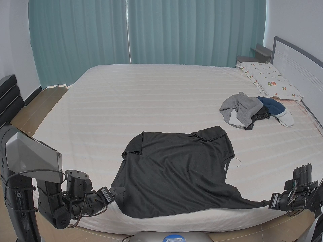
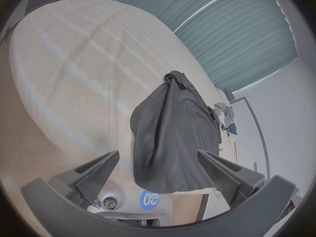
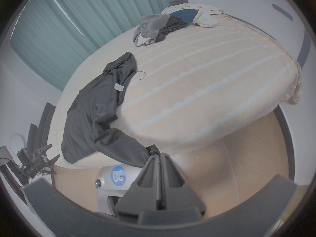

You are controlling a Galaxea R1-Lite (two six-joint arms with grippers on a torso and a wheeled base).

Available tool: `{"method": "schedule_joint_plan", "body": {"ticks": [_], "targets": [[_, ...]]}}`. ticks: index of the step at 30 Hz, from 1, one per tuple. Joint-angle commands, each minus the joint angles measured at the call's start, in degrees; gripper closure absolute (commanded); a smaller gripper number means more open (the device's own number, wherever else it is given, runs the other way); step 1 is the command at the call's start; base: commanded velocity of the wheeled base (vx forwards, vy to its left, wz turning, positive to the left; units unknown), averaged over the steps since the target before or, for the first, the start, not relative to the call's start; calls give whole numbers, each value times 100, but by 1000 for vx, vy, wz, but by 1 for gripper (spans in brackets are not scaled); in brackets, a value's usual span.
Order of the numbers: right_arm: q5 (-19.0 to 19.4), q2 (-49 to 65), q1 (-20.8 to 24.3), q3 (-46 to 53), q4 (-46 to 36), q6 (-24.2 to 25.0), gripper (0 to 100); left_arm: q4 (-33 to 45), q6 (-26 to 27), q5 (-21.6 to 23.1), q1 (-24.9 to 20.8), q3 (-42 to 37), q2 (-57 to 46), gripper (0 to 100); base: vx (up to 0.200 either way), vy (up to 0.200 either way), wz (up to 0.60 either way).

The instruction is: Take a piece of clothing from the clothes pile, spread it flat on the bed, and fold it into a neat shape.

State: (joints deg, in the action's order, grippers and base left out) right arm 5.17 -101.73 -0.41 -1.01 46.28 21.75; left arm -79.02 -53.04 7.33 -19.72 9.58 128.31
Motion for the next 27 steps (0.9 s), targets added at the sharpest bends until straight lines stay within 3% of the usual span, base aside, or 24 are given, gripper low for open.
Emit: {"method": "schedule_joint_plan", "body": {"ticks": [1,7,11,18,19,22,27], "targets": [[72,496,-670,101,-505,-610,100,1,136,6,-137,-255,-78,0,0,0,0],[142,821,-477,92,-1305,-760,100,9,206,-3,-137,-255,-25,0,0,0,0],[230,654,-169,31,-1314,-681,100,9,242,-3,-137,-255,-16,0,0,0,0],[230,-31,-90,-198,-1279,-672,100,9,250,-3,-146,-211,-7,0,0,0,0],[221,-101,-99,-286,-1261,-663,0,9,259,-30,-172,-167,-7,0,0,0,0],[230,-75,-134,-479,-1253,-619,0,9,303,-56,-181,-62,19,0,0,0,0],[230,224,-73,-1217,-1270,58,0,53,514,-302,-269,307,318,0,0,0,0]]}}
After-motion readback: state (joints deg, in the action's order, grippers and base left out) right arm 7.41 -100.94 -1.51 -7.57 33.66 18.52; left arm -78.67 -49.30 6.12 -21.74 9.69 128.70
